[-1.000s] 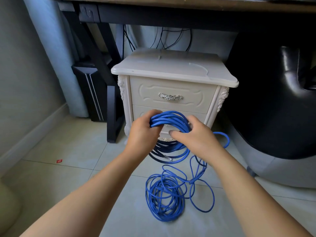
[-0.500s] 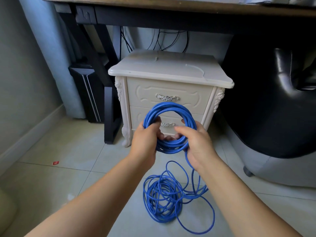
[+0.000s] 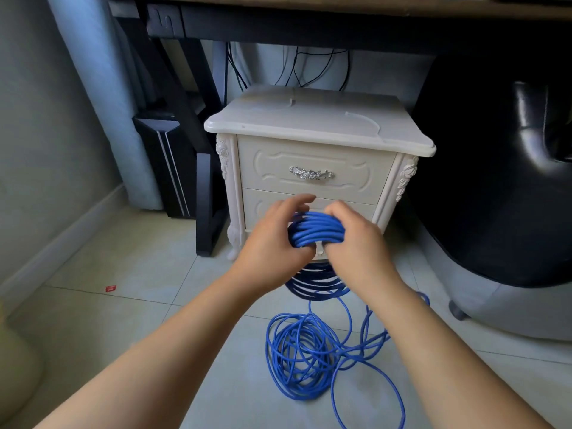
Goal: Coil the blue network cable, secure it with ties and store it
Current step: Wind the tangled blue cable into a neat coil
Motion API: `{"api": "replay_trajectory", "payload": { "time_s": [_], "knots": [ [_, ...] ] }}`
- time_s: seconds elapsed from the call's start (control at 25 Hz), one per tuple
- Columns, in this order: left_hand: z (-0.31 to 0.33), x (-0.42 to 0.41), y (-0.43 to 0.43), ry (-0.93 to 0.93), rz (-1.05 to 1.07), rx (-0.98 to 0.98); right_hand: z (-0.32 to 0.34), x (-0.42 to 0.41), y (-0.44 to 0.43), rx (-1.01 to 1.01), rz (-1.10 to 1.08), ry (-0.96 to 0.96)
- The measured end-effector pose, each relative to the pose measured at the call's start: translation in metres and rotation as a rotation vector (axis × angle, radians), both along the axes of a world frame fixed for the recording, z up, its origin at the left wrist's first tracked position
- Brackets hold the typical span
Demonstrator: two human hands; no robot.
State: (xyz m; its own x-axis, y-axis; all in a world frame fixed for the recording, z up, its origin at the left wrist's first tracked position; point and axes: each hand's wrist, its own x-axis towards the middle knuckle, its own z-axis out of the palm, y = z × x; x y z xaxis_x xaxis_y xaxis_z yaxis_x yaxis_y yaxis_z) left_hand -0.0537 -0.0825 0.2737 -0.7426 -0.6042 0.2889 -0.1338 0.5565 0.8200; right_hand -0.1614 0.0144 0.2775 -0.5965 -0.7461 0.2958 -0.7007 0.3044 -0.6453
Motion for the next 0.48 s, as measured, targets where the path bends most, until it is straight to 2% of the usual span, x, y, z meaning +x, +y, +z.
{"api": "replay_trajectory", "payload": {
  "time_s": [0.08, 0.12, 0.2, 0.28, 0.48],
  "knots": [
    [-0.001, 0.0, -0.002, -0.035, 0.042, -0.146, 0.001, 0.012, -0.002, -0.007, 0.058, 0.134],
    [0.0, 0.0, -0.003, -0.047, 0.079, -0.179, 0.003, 0.016, -0.002, -0.053, 0.047, 0.135],
    [-0.001, -0.004, -0.003, -0.036, 0.129, -0.151, 0.005, 0.013, -0.001, -0.125, 0.003, -0.009],
    [0.0, -0.008, -0.001, 0.037, 0.169, 0.013, 0.01, 0.004, 0.002, -0.098, 0.0, -0.23],
    [0.009, -0.012, -0.01, 0.283, 0.356, 0.671, 0.0, -0.004, 0.009, -0.108, 0.11, -0.808]
  ]
}}
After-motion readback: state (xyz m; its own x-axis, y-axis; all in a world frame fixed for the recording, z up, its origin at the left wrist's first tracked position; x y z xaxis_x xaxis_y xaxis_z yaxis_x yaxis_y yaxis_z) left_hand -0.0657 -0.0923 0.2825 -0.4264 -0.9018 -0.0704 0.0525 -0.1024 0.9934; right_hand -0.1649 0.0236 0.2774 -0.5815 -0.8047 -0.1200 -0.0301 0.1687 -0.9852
